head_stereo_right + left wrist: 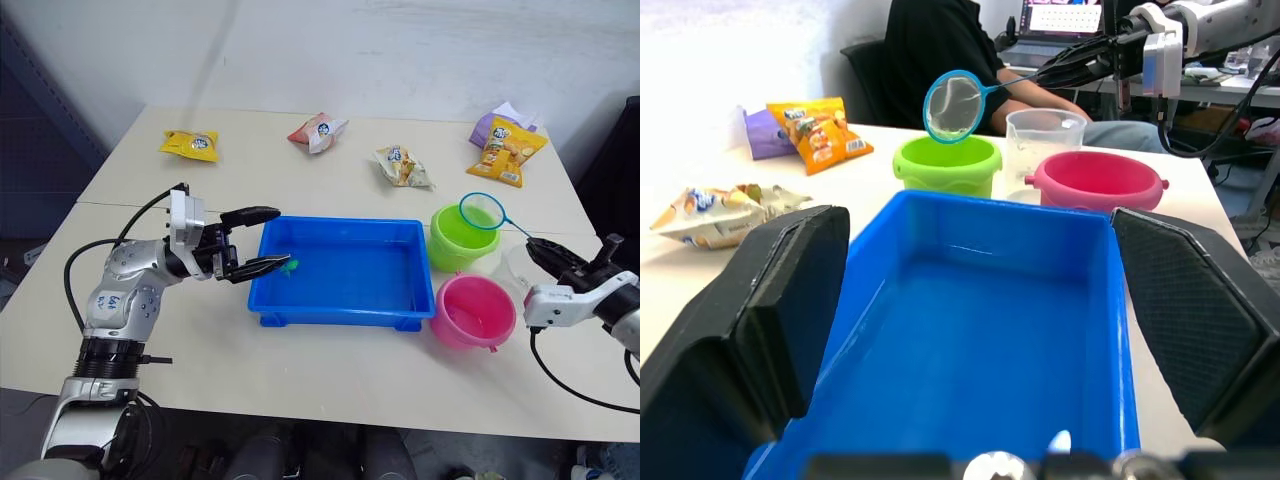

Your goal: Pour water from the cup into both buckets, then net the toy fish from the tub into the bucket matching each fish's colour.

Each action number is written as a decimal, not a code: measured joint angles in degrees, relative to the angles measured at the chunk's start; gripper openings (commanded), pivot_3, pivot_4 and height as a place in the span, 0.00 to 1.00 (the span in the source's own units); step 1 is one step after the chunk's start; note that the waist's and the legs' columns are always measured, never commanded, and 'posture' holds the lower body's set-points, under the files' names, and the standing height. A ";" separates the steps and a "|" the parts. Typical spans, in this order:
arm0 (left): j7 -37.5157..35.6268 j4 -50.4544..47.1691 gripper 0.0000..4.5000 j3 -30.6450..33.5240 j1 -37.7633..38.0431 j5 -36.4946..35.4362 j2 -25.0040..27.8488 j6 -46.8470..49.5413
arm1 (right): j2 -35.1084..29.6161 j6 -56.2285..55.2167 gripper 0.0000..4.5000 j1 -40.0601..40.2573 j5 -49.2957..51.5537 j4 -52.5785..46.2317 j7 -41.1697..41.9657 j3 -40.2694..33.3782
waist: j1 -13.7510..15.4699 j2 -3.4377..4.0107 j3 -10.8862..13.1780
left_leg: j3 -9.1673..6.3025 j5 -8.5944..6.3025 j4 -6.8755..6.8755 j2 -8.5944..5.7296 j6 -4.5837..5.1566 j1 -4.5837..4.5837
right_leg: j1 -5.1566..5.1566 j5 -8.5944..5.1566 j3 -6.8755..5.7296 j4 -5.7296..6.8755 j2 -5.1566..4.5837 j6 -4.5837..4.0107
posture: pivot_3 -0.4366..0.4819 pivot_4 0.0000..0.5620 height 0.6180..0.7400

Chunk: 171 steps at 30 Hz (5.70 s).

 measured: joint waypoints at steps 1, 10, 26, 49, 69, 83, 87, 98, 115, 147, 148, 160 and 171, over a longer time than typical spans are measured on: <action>0.03 -0.02 1.00 0.03 -0.02 0.00 0.02 -0.07 | 0.24 -0.28 0.00 -0.71 2.09 0.00 0.25 0.12 | -0.08 0.00 0.00 | 0.01 0.00 0.00 0.00 -0.01 0.02 | 0.01 0.00 0.01 0.01 0.01 0.00 | 0.48 0.27 1.00; -1.87 1.26 1.00 2.71 2.94 0.23 6.19 -1.34 | 6.15 31.54 0.00 -2.19 56.68 -24.31 32.67 10.77 | -0.93 -0.01 0.01 | -0.16 0.01 0.05 0.14 0.03 0.06 | 0.12 0.00 -0.11 0.07 0.03 0.00 | 0.48 0.27 1.00; -3.06 2.15 1.00 4.77 8.83 0.85 12.20 -1.17 | 19.55 81.00 0.00 -24.54 56.13 -36.31 35.06 35.01 | -1.09 -0.02 0.00 | -0.22 -0.09 0.02 0.03 0.14 -0.10 | -0.07 -0.03 -0.13 -0.01 -0.17 -0.07 | 0.48 0.27 1.00; -2.32 -4.40 1.00 4.63 11.38 0.53 13.92 3.45 | 32.66 96.01 0.00 -24.30 61.56 -39.10 39.88 24.33 | -1.22 -0.02 0.00 | -0.22 -0.11 -0.08 0.02 0.16 -0.11 | -0.09 -0.03 -0.14 0.02 -0.18 -0.08 | 0.48 0.27 1.00; -5.62 -3.00 1.00 4.79 12.89 1.39 17.86 1.88 | 25.48 91.91 0.00 -26.61 53.88 -36.22 40.97 29.37 | -1.43 -0.01 0.01 | -0.18 -0.10 -0.36 0.01 0.13 -0.03 | -0.21 -0.07 -0.10 -0.03 -0.20 -0.15 | 0.48 0.27 1.00; -5.31 -3.48 1.00 4.84 14.84 1.40 17.84 1.65 | 33.32 87.05 0.00 -31.97 46.39 -29.64 44.35 37.82 | -1.41 -0.01 0.01 | -0.17 -0.08 -0.37 0.00 0.10 -0.19 | -0.38 -0.07 -0.12 0.09 -0.19 -0.15 | 0.48 0.27 1.00; -4.95 -3.90 1.00 4.90 15.15 1.39 17.84 1.54 | 34.75 88.83 0.00 -30.70 49.33 -30.46 44.15 33.45 | -1.24 -0.01 0.01 | -0.18 -0.09 -0.37 -0.01 0.11 -0.20 | -0.35 -0.07 -0.14 0.14 -0.21 -0.14 | 0.48 0.27 1.00; -3.77 -2.69 1.00 4.66 13.33 1.06 14.76 1.07 | 27.37 92.87 0.00 -20.39 62.44 -39.21 47.82 14.34 | -1.15 -0.01 0.01 | -0.19 -0.11 -0.41 -0.01 0.14 -0.20 | -0.29 -0.07 -0.16 0.05 -0.20 -0.13 | 0.48 0.27 1.00; -3.79 1.57 1.00 -2.31 3.69 1.70 4.73 -0.71 | 18.65 91.38 0.00 -3.74 74.14 -48.39 51.39 -4.44 | -0.47 -0.02 0.01 | -0.17 -0.07 -0.42 -0.01 0.13 -0.05 | -0.07 -0.05 -0.17 0.03 -0.14 -0.11 | 0.48 0.27 1.00; -4.14 6.92 1.00 -1.92 -0.16 1.72 2.64 -3.59 | 5.84 9.87 0.00 -5.42 23.96 0.49 29.85 -2.65 | -0.04 -0.01 0.01 | -0.06 -0.03 -0.02 0.01 0.06 0.01 | -0.01 -0.05 -0.10 0.06 -0.04 -0.09 | 0.48 0.27 1.00; -3.94 6.76 1.00 -1.93 -0.20 1.72 2.63 -3.41 | 4.85 7.15 0.00 -5.38 20.94 1.26 27.15 -2.15 | -0.07 -0.01 0.01 | -0.06 -0.02 -0.02 0.02 0.04 0.01 | -0.01 -0.05 -0.09 0.06 -0.03 -0.09 | 0.48 0.27 1.00; -2.12 3.95 1.00 -2.70 -2.34 1.65 0.81 -0.69 | -2.25 -0.93 0.00 -3.60 -5.78 3.19 -4.07 0.50 | -0.04 -0.01 0.01 | -0.03 0.03 -0.01 0.02 -0.04 0.02 | -0.01 -0.05 -0.05 0.08 0.01 -0.09 | 0.48 0.27 1.00; -2.55 3.93 1.00 -3.28 -4.05 1.63 0.51 0.03 | -3.24 -0.56 0.00 0.36 2.30 3.39 -5.65 2.44 | -0.03 0.00 0.01 | -0.01 0.03 -0.01 0.02 -0.04 0.02 | 0.00 -0.05 -0.04 0.07 0.03 -0.10 | 0.48 0.27 1.00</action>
